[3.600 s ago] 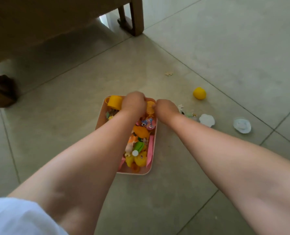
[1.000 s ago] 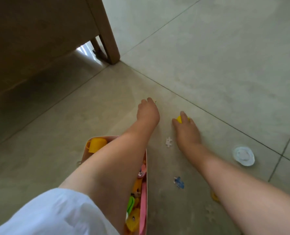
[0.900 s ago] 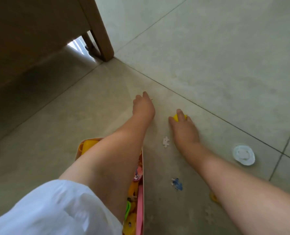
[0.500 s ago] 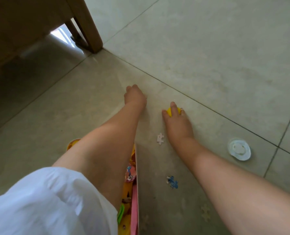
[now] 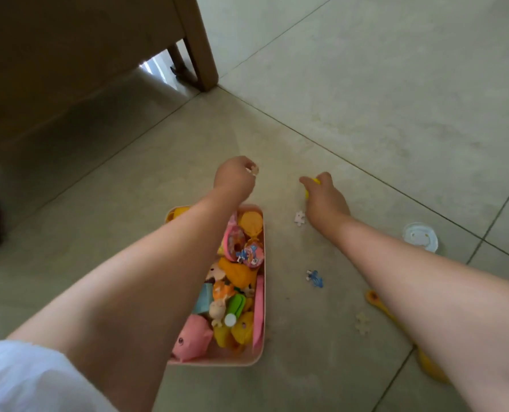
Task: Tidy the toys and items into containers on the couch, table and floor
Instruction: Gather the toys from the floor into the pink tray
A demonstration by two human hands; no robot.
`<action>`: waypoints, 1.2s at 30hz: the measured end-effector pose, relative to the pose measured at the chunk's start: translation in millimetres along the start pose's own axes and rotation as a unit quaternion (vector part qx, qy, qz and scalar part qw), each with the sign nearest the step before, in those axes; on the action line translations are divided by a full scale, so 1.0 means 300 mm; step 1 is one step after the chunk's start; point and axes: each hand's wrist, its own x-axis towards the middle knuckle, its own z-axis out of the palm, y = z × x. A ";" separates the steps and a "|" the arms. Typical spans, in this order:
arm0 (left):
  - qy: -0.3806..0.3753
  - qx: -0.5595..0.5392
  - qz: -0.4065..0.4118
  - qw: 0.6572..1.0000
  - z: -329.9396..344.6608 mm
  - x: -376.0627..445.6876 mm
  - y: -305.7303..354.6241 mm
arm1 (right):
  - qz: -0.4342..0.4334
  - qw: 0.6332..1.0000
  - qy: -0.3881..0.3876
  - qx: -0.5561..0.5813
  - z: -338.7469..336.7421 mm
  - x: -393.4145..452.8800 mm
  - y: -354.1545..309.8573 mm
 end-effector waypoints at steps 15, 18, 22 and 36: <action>-0.182 0.273 -0.167 0.930 -0.326 -0.310 -0.029 | -0.136 0.940 -0.250 0.189 -0.094 -0.153 -0.398; -0.111 0.304 -0.130 0.937 -0.285 -0.302 -0.066 | -0.104 0.963 -0.177 0.177 -0.082 -0.138 -0.353; -0.003 0.208 -0.050 0.977 -0.189 -0.289 -0.006 | 0.018 0.986 -0.042 0.158 -0.084 -0.075 -0.186; -0.199 0.270 0.078 0.939 0.191 -0.379 0.100 | -0.048 0.993 -0.101 0.037 0.030 -0.012 0.080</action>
